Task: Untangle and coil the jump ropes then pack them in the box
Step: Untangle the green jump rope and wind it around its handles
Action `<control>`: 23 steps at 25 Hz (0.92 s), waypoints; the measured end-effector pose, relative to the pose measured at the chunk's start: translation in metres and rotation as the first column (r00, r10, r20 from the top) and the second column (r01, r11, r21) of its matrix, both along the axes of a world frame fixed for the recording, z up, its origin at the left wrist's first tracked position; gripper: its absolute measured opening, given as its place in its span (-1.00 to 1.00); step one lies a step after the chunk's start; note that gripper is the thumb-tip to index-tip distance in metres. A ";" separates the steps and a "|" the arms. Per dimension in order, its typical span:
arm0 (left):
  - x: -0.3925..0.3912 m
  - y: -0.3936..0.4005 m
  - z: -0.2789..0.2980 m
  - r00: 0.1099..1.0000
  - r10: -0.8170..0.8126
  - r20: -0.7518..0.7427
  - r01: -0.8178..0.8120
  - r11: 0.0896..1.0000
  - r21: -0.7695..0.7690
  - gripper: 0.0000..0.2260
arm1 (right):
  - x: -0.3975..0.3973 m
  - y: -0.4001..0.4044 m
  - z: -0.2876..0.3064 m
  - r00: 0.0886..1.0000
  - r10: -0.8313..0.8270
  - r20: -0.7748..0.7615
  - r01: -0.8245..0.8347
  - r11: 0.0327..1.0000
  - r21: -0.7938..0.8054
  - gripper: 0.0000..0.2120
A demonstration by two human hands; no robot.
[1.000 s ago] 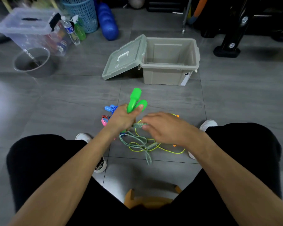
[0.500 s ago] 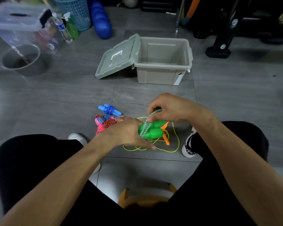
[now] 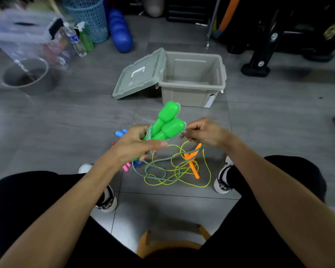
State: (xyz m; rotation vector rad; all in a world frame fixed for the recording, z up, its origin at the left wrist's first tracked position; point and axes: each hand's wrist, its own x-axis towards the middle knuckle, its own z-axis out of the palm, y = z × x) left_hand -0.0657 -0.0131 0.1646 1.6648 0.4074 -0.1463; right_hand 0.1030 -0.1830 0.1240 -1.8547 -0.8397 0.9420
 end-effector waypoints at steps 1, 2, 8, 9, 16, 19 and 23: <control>0.003 -0.001 -0.001 0.991 0.134 0.008 -0.134 0.990 -0.049 -0.76 | -0.006 0.001 0.000 0.999 0.004 0.047 -0.004 1.000 -0.003 -0.83; 0.006 -0.002 -0.002 0.964 0.267 -0.005 -0.267 0.962 -0.060 -0.70 | -0.014 0.003 0.001 0.995 0.022 0.096 -0.021 1.000 -0.017 -0.83; 0.005 0.015 -0.038 0.831 0.551 0.076 -0.527 0.735 0.427 -0.68 | -0.078 0.027 0.013 0.763 0.426 0.487 -0.361 0.905 -0.226 -0.77; 0.003 0.015 -0.041 0.860 0.497 0.117 -0.477 0.702 0.529 -0.69 | -0.080 0.029 0.019 0.733 0.438 0.521 -0.369 0.899 -0.236 -0.77; -0.003 0.001 -0.055 0.983 0.181 -0.008 -0.107 0.616 0.780 -0.54 | -0.047 0.017 0.033 0.705 0.355 0.614 -0.258 0.935 -0.244 -0.76; -0.004 -0.013 -0.052 0.996 -0.015 -0.091 0.083 0.568 0.819 -0.39 | -0.035 0.020 0.035 0.770 0.242 0.591 -0.210 0.970 -0.124 -0.78; -0.004 -0.022 -0.052 0.966 -0.183 -0.183 0.236 0.330 0.914 -0.46 | -0.024 0.023 0.037 0.813 0.217 0.541 -0.178 0.976 -0.124 -0.76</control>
